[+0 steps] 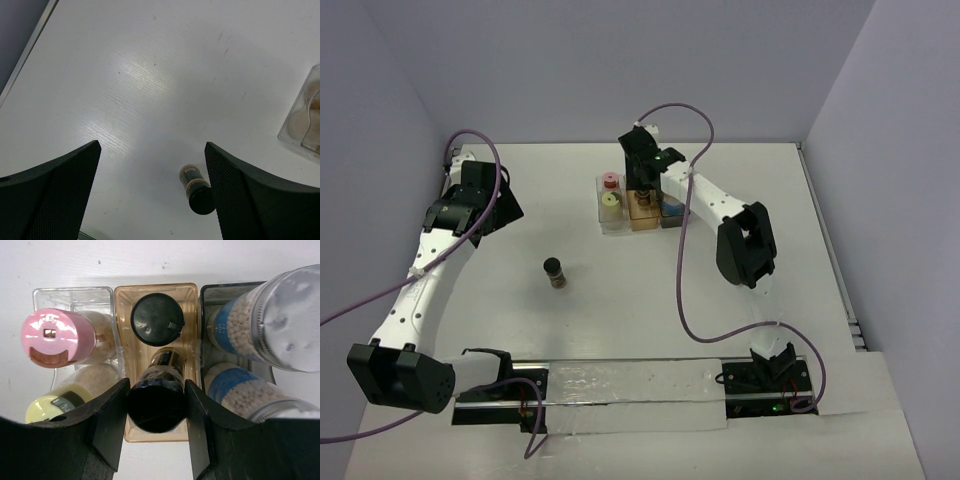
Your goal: Organize the condiment bottles
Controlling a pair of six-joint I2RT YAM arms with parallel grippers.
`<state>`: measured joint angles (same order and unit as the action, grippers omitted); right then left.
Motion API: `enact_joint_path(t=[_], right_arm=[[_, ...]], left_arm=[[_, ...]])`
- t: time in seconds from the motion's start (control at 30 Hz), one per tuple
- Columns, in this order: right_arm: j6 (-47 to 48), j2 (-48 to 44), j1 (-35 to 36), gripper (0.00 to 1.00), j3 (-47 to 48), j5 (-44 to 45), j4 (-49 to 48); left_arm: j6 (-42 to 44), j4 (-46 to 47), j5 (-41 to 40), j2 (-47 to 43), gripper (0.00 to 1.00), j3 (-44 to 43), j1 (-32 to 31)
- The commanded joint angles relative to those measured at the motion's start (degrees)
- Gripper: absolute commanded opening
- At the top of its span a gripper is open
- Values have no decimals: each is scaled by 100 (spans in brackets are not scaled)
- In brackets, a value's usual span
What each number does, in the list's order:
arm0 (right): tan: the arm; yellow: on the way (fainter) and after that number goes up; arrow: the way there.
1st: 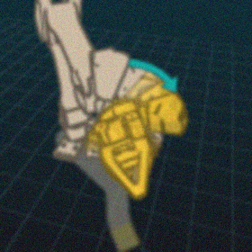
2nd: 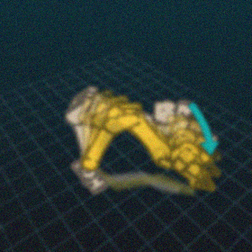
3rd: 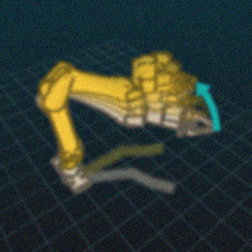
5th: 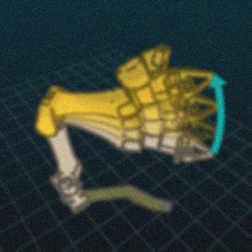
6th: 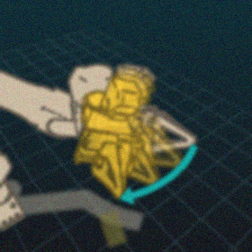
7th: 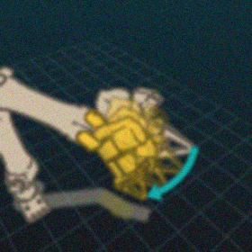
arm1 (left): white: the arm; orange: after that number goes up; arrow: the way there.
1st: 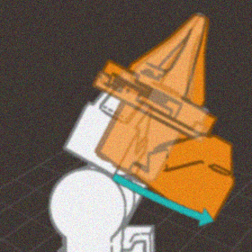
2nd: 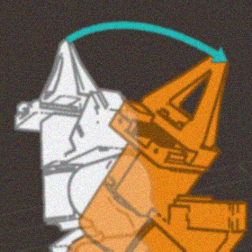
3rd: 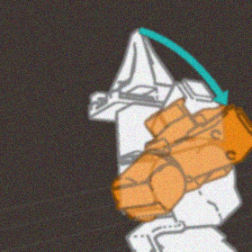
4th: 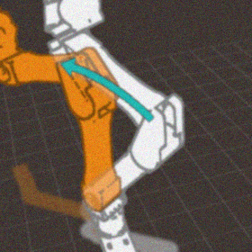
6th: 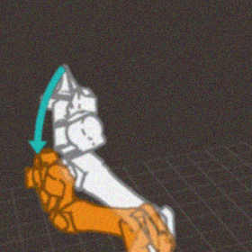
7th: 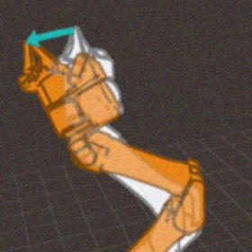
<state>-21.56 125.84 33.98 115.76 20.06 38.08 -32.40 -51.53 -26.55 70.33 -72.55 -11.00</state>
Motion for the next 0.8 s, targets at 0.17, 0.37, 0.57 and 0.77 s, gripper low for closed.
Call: enact_joint_path(t=[0.17,0.37,0.57,0.77], right_arm=[[-52,207,-49,23,-16,-194,-246],[-133,305,-74,27,-11,-411,-256],[-147,407,-83,38,144,-468,-142],[-155,424,-85,58,166,-435,-93]], left_arm=[[3,108,-59,24,92,-204,55],[4,117,-46,22,92,-196,55],[6,118,-53,5,92,-168,55],[-2,168,-55,14,92,-68,55]])
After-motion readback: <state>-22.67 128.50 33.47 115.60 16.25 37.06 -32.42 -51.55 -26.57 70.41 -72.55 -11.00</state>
